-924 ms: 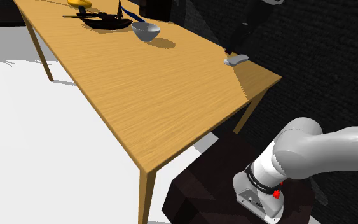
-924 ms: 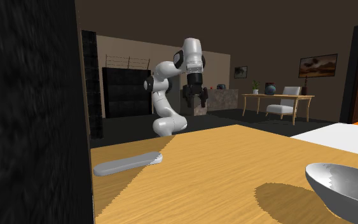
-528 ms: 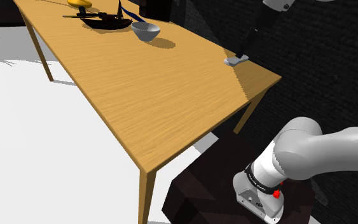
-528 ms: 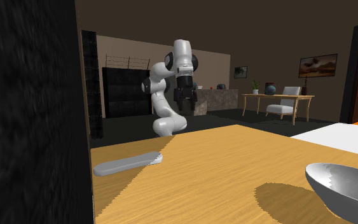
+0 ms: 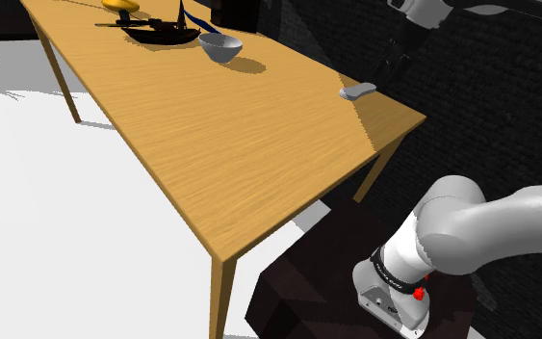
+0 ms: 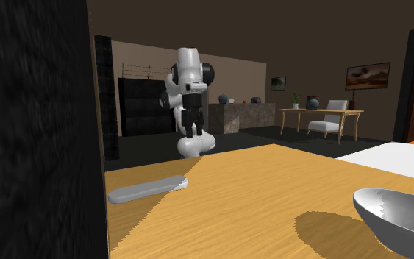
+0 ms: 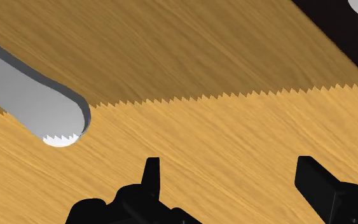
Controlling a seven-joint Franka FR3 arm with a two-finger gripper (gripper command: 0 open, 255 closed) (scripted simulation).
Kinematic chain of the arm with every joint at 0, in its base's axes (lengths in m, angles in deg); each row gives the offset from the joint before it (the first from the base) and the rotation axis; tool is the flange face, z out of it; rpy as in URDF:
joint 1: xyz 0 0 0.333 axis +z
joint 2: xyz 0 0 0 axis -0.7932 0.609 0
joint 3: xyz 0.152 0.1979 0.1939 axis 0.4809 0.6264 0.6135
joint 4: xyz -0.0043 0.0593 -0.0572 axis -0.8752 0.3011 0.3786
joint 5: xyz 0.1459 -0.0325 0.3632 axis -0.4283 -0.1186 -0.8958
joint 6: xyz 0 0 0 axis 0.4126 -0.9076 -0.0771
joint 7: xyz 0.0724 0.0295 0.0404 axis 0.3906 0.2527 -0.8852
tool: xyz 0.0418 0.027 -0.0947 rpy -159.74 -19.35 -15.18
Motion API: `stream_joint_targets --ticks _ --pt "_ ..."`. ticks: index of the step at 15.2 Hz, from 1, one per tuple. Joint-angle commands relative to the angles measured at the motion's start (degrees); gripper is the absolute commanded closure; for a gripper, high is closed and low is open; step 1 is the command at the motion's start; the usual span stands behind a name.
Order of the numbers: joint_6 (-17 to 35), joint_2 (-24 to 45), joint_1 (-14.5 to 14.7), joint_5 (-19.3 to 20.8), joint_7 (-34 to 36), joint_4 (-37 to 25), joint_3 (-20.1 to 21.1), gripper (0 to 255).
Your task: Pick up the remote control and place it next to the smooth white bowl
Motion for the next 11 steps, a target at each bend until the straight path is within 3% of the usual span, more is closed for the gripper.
stream_joint_targets --ticks 1,7,11 --pt "0.4 2.3 1.8 1.5 -7.8 -1.9 -4.5 0" --pt "1.6 12.3 9.6 2.9 -29.6 -10.7 -18.1 0" --pt "2.8 21.9 17.5 0.1 -45.4 -18.5 -29.9 0"
